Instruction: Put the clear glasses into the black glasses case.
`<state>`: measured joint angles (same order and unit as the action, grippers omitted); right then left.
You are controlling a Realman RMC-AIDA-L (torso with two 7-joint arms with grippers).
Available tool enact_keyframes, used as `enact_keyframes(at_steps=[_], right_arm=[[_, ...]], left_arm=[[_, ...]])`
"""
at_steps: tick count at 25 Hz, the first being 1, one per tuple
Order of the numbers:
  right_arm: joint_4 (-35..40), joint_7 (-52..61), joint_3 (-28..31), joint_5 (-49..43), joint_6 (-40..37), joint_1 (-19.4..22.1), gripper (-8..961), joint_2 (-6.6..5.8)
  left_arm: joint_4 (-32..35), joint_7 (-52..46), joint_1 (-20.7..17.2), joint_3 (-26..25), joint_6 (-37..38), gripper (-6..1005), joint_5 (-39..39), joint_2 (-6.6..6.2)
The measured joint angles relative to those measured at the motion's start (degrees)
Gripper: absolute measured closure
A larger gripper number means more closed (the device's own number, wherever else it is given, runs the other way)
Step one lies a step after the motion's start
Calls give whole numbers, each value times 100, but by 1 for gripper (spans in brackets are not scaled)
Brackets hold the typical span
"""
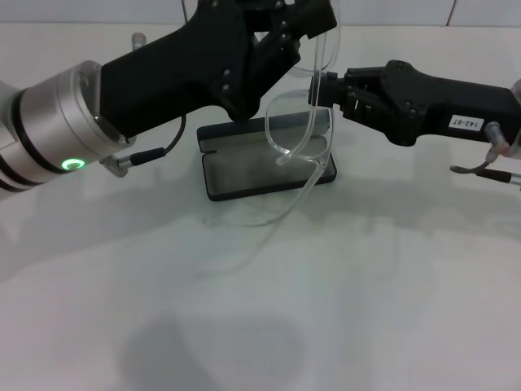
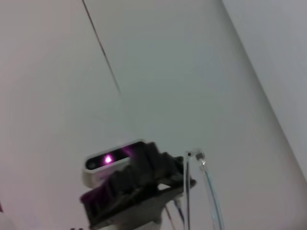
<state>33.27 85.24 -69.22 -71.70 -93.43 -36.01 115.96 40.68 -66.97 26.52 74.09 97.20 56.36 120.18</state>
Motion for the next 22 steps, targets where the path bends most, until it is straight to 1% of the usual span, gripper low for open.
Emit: enact_keyframes(at_steps=[4,11,17,20,22], right_arm=[[-9,6,2,12,19,-7,895,-2],[8,28,-1,143,-193,-45,895,-9],[13,28,9,147,-143,-31,895,-34],[14,23,75,147,-55,8,896,-44],[-8,28,163,148,-15,31,896,-45]], left_arm=[[-22,3,9,8,19,963,-1,-6],[-138,113,72,62,-21,962,5,-7],[-225,229,86,64,-3,962,-63,-5],[-170,232,12,62,114,962,-208,-13],[-161,286,-7,71,408,962,-206,-24]])
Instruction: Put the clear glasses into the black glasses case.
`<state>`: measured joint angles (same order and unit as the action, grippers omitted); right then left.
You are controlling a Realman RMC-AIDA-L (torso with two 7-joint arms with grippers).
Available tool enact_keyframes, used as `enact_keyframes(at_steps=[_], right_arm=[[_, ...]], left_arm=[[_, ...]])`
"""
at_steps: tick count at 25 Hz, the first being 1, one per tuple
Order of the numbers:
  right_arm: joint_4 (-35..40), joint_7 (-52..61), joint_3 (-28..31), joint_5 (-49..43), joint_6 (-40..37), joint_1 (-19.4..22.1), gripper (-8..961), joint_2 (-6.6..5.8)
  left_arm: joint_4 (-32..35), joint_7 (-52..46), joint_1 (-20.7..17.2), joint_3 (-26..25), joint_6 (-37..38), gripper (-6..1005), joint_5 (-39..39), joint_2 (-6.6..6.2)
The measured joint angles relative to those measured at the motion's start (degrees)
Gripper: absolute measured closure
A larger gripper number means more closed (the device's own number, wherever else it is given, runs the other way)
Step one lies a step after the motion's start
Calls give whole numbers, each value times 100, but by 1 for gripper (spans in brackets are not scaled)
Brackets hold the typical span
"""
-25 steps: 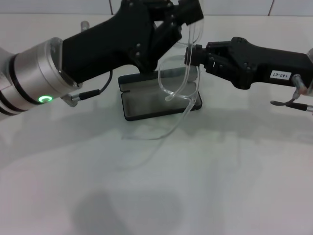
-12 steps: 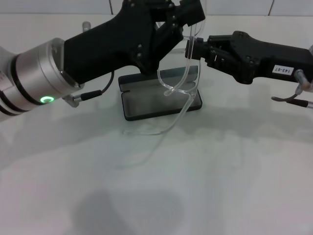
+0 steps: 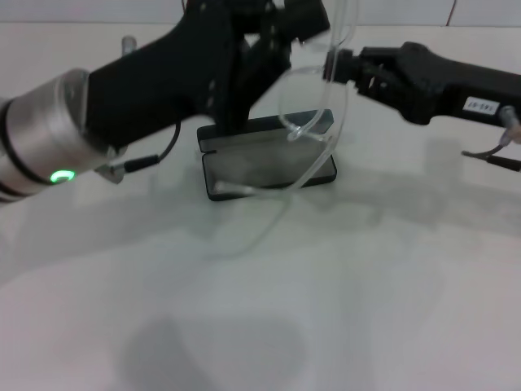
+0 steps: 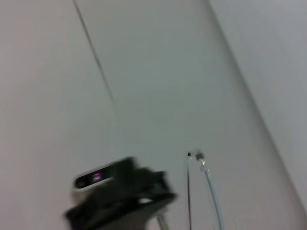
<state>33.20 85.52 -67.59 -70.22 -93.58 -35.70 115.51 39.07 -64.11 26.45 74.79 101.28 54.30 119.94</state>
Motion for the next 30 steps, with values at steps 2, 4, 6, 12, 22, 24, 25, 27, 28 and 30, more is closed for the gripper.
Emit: enact_keyframes(at_steps=[2,4,6,12,22,24,25,27,28,30], right_arm=[[-46,51,159,11,-3,30,896,6],[-67,95,323,17,2,76,895,14],[-80,120,490,81,52,149,895,23],[-220,147,880,859,-14,441,896,16],[-232,109,419,1268,-550,58,895,59],[-235,83,150,1264,-536,-52,896,64],[-235,65,37,1262,-530,-91,896,64],[-231,26,-158,1250,-506,-143,896,64],[-221,18,-225,1244,-489,-155,896,64],[-199,12,-313,1232,-439,-157,896,63]], left_arm=[[11,135,-29,14,350,962,72,-6],[87,280,-152,21,599,962,79,5],[207,294,-273,47,691,962,44,10],[445,233,-491,216,888,962,3,-8],[-164,299,-35,359,819,962,161,7],[-251,289,28,357,744,962,147,7],[-273,271,41,352,695,962,139,5],[-286,193,49,333,563,962,136,-5],[-285,156,52,330,509,961,139,-8],[-284,111,56,329,452,961,147,-10]])
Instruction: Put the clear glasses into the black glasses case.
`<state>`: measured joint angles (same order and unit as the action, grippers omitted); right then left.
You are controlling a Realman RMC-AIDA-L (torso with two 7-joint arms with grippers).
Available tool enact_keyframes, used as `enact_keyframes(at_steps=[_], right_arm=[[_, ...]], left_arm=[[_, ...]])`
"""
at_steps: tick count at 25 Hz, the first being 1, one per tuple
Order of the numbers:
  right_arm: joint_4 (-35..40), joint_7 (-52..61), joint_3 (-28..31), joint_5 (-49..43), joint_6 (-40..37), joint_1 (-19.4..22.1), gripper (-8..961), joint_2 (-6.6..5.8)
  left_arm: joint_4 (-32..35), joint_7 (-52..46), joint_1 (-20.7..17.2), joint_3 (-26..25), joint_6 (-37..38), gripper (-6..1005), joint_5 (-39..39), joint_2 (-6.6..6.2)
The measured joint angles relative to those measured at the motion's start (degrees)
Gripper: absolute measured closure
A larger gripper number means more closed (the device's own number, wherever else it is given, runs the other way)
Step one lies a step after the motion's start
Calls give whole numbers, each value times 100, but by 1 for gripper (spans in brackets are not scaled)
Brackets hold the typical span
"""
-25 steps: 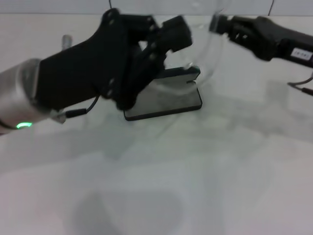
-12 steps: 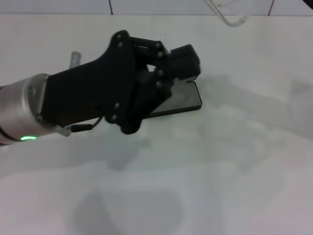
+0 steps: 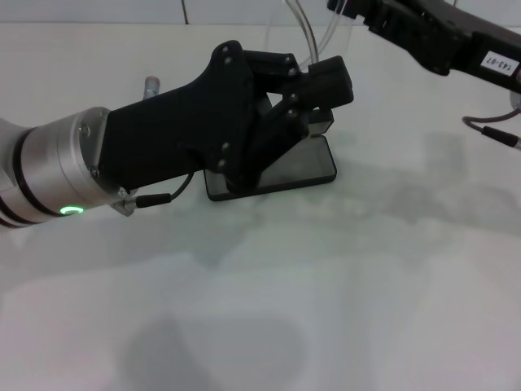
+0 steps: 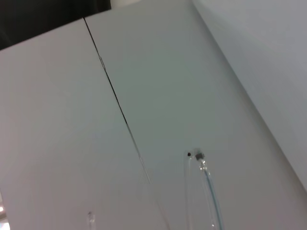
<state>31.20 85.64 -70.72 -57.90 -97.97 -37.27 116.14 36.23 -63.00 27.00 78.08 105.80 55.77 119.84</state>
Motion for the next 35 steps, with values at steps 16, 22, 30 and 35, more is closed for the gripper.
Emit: enact_keyframes(at_steps=[16,22,30,35], right_arm=[[16,-6,-150,-12,66,5,896,-19],[-5,-53,-153,-48,193,28,896,-34],[45,-66,-246,-238,239,-30,896,-25],[64,-71,-378,-249,289,-72,896,-21]], left_arm=[[241,-1031,-31,-310,-527,961,24,-64],[760,-1058,-305,-358,-534,961,-9,-45],[856,-1309,-222,-557,-729,961,36,-57],[873,-1371,-205,-601,-873,961,69,-67]])
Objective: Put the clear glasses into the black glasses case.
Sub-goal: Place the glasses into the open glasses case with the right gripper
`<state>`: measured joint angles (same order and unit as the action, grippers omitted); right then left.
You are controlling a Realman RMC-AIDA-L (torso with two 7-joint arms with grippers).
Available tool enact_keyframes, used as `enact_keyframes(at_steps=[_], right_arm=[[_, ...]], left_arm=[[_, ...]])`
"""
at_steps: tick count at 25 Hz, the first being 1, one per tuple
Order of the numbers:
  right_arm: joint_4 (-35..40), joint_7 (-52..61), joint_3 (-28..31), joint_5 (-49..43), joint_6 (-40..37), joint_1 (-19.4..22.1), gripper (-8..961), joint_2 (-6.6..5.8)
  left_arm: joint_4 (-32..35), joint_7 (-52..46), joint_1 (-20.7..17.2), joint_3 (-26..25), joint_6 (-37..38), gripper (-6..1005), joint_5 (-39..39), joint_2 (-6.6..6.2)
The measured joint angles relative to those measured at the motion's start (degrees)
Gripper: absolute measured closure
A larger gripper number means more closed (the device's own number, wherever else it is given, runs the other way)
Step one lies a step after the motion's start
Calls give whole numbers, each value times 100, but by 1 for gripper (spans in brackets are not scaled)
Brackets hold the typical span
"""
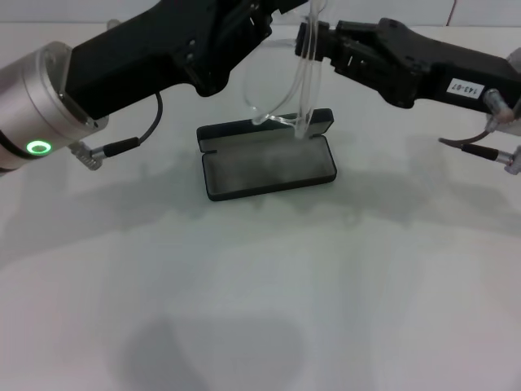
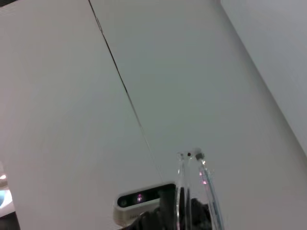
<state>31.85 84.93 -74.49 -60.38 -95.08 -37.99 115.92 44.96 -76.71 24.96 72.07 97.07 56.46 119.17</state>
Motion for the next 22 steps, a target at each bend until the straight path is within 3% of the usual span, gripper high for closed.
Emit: enact_keyframes(at_steps=[14,22], right_arm=[[15,-51,3,35,172,43,895,-26],[15,-56,-20,50,440,-29,895,0]], left_arm=[[87,-2,-130,-235,36,960,-25,21],[290,-2,-133,-78,193,960,7,35]])
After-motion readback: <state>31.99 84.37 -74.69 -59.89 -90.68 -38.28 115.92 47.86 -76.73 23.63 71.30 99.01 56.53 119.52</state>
